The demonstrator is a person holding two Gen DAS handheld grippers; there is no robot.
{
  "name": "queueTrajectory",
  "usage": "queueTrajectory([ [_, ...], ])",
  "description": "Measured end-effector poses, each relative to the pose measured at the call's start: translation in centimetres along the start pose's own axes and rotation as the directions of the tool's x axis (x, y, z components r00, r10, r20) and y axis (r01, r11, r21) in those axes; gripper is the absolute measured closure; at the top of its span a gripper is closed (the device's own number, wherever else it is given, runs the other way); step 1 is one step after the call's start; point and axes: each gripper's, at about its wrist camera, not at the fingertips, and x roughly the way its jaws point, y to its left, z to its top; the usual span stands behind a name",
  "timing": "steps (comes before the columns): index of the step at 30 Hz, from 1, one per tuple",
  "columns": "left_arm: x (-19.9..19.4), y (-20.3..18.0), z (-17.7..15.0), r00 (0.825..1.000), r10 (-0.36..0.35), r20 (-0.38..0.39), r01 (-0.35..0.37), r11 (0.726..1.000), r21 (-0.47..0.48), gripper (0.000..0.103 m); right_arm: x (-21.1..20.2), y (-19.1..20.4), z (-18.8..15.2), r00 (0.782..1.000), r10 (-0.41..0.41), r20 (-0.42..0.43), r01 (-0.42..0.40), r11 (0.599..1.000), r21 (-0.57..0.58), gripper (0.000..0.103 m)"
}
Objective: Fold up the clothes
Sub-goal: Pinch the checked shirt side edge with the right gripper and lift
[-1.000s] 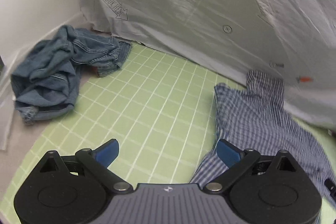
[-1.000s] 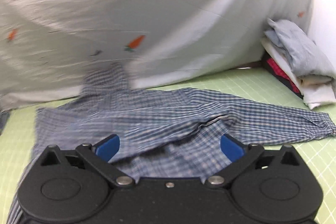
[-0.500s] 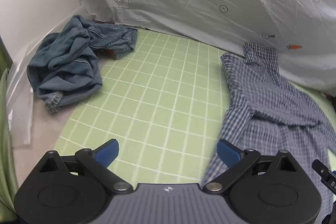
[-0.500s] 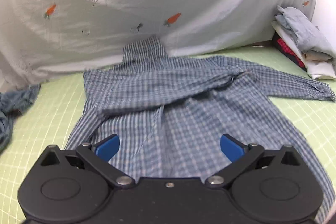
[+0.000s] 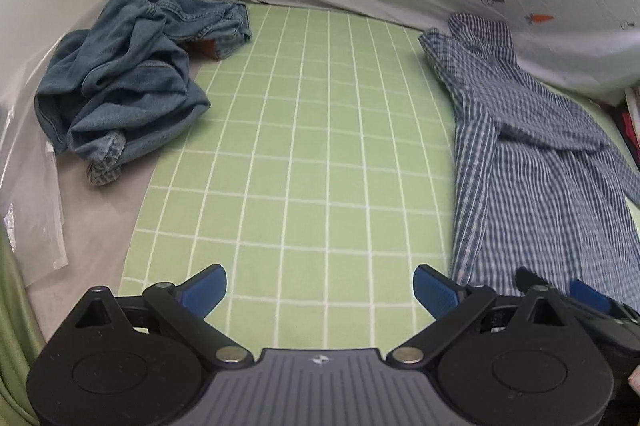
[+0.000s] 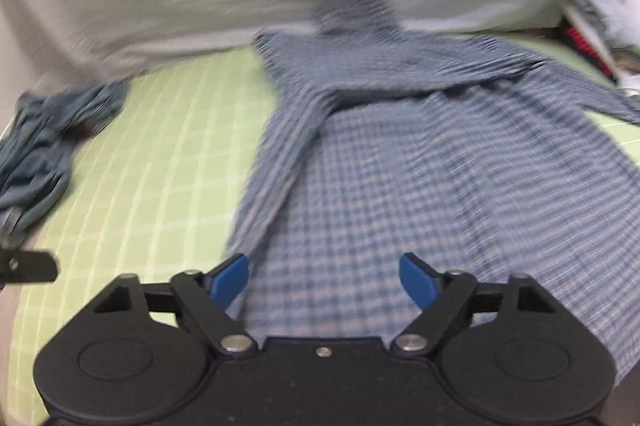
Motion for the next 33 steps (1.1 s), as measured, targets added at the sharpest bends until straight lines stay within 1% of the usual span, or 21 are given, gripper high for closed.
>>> queueTrajectory([
  [1, -0.1, 0.3, -0.2, 1.000, -0.001, -0.002, 0.001, 1.000, 0.005, 0.004, 0.1, 0.6, -0.4, 1.000, 0.013, -0.010, -0.013, 1.000, -0.004, 0.033],
  [2, -0.3, 0.7, -0.4, 1.000, -0.001, -0.004, 0.001, 1.000, 0.009, 0.004, 0.3, 1.1, -0.8, 1.000, 0.025, -0.018, -0.025, 1.000, -0.004, 0.039],
  [3, -0.4, 1.0, -0.6, 1.000, 0.000, -0.006, 0.000, 1.000, 0.011, 0.004, 0.5, 1.5, -1.1, 0.999, 0.039, -0.027, -0.039, 0.999, -0.007, 0.043],
  [7, -0.8, 2.0, -1.0, 1.000, 0.014, -0.009, -0.014, 1.000, 0.015, 0.004, 1.2, 3.0, -2.2, 0.995, 0.080, -0.054, -0.082, 0.996, -0.040, 0.048],
  [8, -0.9, 2.1, -1.1, 1.000, 0.018, -0.009, -0.018, 1.000, 0.016, 0.004, 1.3, 3.3, -2.4, 0.994, 0.086, -0.061, -0.089, 0.995, -0.051, 0.055],
  [9, -1.0, 2.2, -1.2, 1.000, 0.021, -0.009, -0.021, 1.000, 0.016, 0.004, 1.4, 3.4, -2.6, 0.993, 0.091, -0.068, -0.095, 0.994, -0.056, 0.063],
  [10, -1.1, 2.3, -1.3, 1.000, 0.024, -0.009, -0.024, 1.000, 0.015, 0.004, 1.5, 3.5, -2.7, 0.992, 0.097, -0.075, -0.101, 0.993, -0.062, 0.067],
  [11, -1.1, 2.4, -1.4, 1.000, 0.026, -0.009, -0.026, 1.000, 0.014, 0.004, 1.7, 3.5, -2.8, 0.991, 0.103, -0.081, -0.108, 0.992, -0.065, 0.077],
  [12, -1.2, 2.3, -1.4, 1.000, 0.027, -0.008, -0.026, 1.000, 0.010, 0.004, 1.8, 3.3, -2.8, 0.990, 0.114, -0.084, -0.119, 0.991, -0.065, 0.089],
  [14, -1.2, 2.1, -1.3, 1.000, 0.027, -0.004, -0.027, 1.000, 0.002, 0.004, 1.6, 2.8, -2.7, 0.987, 0.143, -0.077, -0.148, 0.987, -0.065, 0.094],
  [15, -1.2, 1.8, -1.2, 1.000, 0.027, -0.001, -0.027, 1.000, -0.002, 0.004, 1.4, 2.5, -2.5, 0.985, 0.157, -0.071, -0.161, 0.985, -0.065, 0.099],
  [18, -1.2, 0.6, -0.8, 1.000, 0.018, 0.012, -0.018, 1.000, -0.004, 0.004, 0.1, 1.2, -1.8, 0.980, 0.197, -0.036, -0.199, 0.978, -0.063, 0.100],
  [21, -1.0, -1.5, -0.3, 1.000, 0.002, 0.019, -0.002, 1.000, 0.007, 0.004, -1.9, -1.2, -0.6, 0.979, 0.201, 0.011, -0.201, 0.979, -0.037, 0.100],
  [24, -0.6, -4.1, -0.3, 1.000, -0.023, 0.014, 0.023, 0.999, 0.027, 0.004, -3.9, -5.0, 0.8, 0.982, 0.178, 0.064, -0.178, 0.984, 0.000, 0.100],
  [28, -0.5, -7.7, -0.7, 0.999, -0.042, 0.005, 0.041, 0.998, 0.053, 0.004, -5.6, -10.7, 2.5, 0.990, 0.102, 0.101, -0.103, 0.995, 0.007, 0.101],
  [30, -0.5, -9.2, -1.0, 0.999, -0.038, 0.001, 0.038, 0.998, 0.057, 0.004, -5.4, -13.2, 3.1, 0.992, 0.077, 0.095, -0.077, 0.997, 0.003, 0.101],
  [33, -0.5, -11.3, -1.6, 1.000, -0.027, -0.011, 0.027, 0.998, 0.057, 0.004, -3.5, -16.4, 3.0, 0.998, 0.048, 0.044, -0.047, 0.999, -0.013, 0.101],
])
